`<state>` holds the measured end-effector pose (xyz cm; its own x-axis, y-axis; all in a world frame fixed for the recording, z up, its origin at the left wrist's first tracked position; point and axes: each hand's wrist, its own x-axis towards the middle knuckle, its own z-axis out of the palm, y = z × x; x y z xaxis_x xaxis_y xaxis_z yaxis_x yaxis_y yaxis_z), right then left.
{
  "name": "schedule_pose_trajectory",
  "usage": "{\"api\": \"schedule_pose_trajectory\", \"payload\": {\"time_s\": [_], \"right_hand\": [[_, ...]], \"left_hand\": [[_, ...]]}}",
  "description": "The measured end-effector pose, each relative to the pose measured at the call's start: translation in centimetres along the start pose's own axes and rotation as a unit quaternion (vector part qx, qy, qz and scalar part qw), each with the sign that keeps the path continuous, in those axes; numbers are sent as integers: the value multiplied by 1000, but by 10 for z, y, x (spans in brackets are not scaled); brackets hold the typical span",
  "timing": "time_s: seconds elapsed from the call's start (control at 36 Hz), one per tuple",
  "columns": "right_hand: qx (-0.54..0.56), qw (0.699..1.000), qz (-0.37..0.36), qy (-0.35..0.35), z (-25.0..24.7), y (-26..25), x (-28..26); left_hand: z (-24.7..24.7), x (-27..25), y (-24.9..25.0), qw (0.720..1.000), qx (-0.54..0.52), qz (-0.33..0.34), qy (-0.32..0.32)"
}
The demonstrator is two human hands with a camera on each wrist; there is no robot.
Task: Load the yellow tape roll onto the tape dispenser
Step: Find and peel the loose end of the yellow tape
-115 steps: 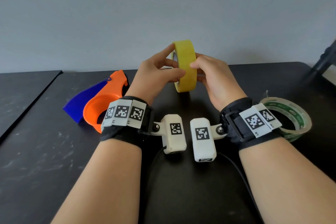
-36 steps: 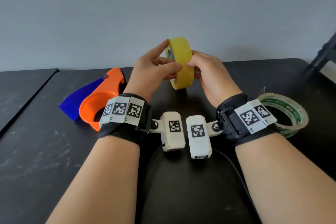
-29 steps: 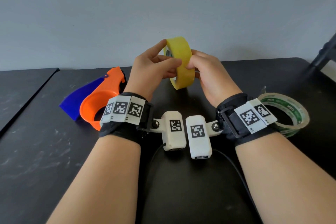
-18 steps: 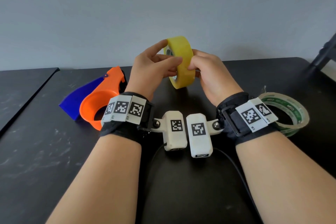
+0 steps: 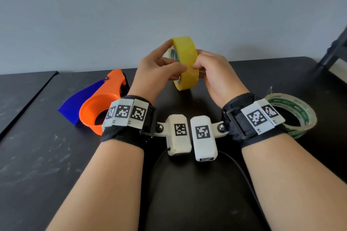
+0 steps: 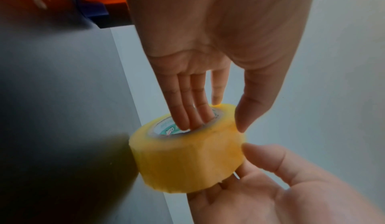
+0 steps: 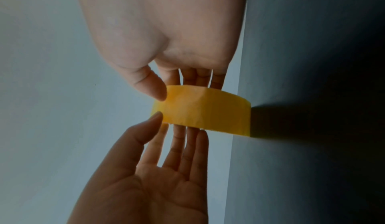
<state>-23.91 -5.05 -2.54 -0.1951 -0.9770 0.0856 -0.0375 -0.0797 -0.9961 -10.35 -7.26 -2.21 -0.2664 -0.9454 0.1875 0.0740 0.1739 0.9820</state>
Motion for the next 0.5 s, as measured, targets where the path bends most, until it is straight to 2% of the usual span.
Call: {"api": "schedule_pose_trajectory", "payload": {"time_s": [0.25,0.5], "right_hand": [[-9,999,-28,-17,-4,2,-1],[-54,998,-20,-21,-5,2,-6]], "left_hand": [[1,-3,3,1000,-1,-3,2],[2,-2,4,1000,-12,-9,10]]}}
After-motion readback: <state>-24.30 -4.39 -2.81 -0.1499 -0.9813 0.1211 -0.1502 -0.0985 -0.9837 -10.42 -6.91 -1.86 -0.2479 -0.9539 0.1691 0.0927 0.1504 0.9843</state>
